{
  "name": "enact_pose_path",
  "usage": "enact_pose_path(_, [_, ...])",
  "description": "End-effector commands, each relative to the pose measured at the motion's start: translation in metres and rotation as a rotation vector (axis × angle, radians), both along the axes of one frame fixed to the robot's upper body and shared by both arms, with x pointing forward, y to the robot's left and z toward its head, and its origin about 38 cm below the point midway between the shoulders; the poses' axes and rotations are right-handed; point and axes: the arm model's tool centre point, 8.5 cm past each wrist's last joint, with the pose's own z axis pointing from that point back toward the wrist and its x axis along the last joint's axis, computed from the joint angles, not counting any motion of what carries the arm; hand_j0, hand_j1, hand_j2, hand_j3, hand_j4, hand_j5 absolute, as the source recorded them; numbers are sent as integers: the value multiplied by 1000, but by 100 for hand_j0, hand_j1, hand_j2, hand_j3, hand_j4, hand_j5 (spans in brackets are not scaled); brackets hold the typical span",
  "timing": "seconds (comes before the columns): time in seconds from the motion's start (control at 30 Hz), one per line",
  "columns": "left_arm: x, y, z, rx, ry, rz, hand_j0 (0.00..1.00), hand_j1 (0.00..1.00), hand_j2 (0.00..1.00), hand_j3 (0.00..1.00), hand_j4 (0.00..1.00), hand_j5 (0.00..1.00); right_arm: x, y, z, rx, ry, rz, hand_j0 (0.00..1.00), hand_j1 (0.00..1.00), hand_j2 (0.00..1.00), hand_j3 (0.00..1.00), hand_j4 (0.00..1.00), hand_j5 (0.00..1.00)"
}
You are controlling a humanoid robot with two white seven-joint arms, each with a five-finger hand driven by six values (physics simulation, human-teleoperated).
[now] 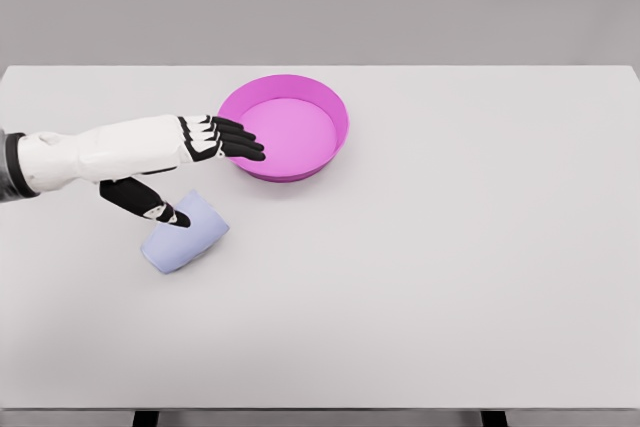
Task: Flip the cup with left arm and place it on the plate
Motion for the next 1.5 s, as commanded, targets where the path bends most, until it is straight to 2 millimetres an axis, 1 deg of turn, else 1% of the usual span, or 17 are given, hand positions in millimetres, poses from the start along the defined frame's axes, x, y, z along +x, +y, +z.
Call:
enact_pose_path(0.0, [0, 0, 1, -7, 4, 2, 100, 100, 100, 100, 100, 100, 0, 0, 0, -4, -2, 2, 100, 100, 100, 100, 100, 100])
enact_pose_path(0.1, [0, -1, 0, -14, 12, 0, 100, 100, 100, 100, 100, 100, 7, 0, 0, 0, -15, -1, 100, 100, 100, 100, 100, 100])
enact_pose_path(0.27, [-3, 0, -6, -46, 55, 5, 100, 100, 100, 100, 100, 100, 7, 0, 0, 0, -14, 1, 100, 100, 100, 100, 100, 100])
enact_pose_path(0.4, [-2, 2, -1, -85, 74, 12, 100, 100, 100, 100, 100, 100, 7, 0, 0, 0, -14, 1, 100, 100, 100, 100, 100, 100])
enact_pose_path(0.57, [-2, 0, -3, -113, 88, 14, 100, 100, 100, 100, 100, 100, 7, 0, 0, 0, -14, 1, 100, 100, 100, 100, 100, 100])
enact_pose_path(0.7, [3, 3, 11, -223, 38, 71, 100, 100, 100, 100, 100, 100, 7, 0, 0, 0, -14, 1, 100, 100, 100, 100, 100, 100])
enact_pose_path(0.73, [3, 3, 9, -221, 45, 68, 100, 100, 100, 100, 100, 100, 7, 0, 0, 0, -14, 1, 100, 100, 100, 100, 100, 100])
enact_pose_path(0.83, [-5, -2, -19, -233, 122, 67, 100, 100, 100, 100, 100, 100, 7, 0, 0, 0, -14, 1, 100, 100, 100, 100, 100, 100])
enact_pose_path(0.9, [-7, -1, -23, -267, 170, 75, 100, 100, 100, 100, 100, 100, 7, 0, 0, 0, -14, 1, 100, 100, 100, 100, 100, 100])
enact_pose_path(1.03, [-4, 8, -13, -428, 309, 98, 100, 100, 100, 100, 100, 100, 7, 0, 0, 0, -14, 1, 100, 100, 100, 100, 100, 100])
enact_pose_path(1.1, [-4, 18, -18, -456, 373, 153, 100, 100, 100, 100, 100, 100, 7, 0, 0, 0, -14, 1, 100, 100, 100, 100, 100, 100])
enact_pose_path(1.2, [-8, 23, -37, -467, 444, 206, 100, 100, 100, 100, 100, 100, 7, 0, 0, 0, -14, 1, 100, 100, 100, 100, 100, 100])
enact_pose_path(1.23, [-8, 27, -42, -485, 458, 251, 100, 100, 100, 100, 100, 100, 7, 0, 0, 0, -14, 1, 100, 100, 100, 100, 100, 100])
enact_pose_path(1.3, [-2, 45, -49, -570, 442, 436, 100, 100, 100, 100, 100, 100, 7, 0, 0, 0, -14, 1, 100, 100, 100, 100, 100, 100])
enact_pose_path(1.33, [0, 46, -52, -562, 444, 472, 100, 100, 100, 100, 100, 100, 7, 0, 0, 0, -15, -1, 100, 100, 100, 100, 100, 100])
enact_pose_path(1.37, [1, 47, -51, -541, 426, 486, 100, 100, 100, 100, 100, 100, 7, 0, 0, 0, -14, 1, 100, 100, 100, 100, 100, 100])
enact_pose_path(1.47, [-4, 46, -61, -520, 412, 486, 100, 100, 100, 100, 100, 100, 7, 0, 0, 0, -14, 1, 100, 100, 100, 100, 100, 100])
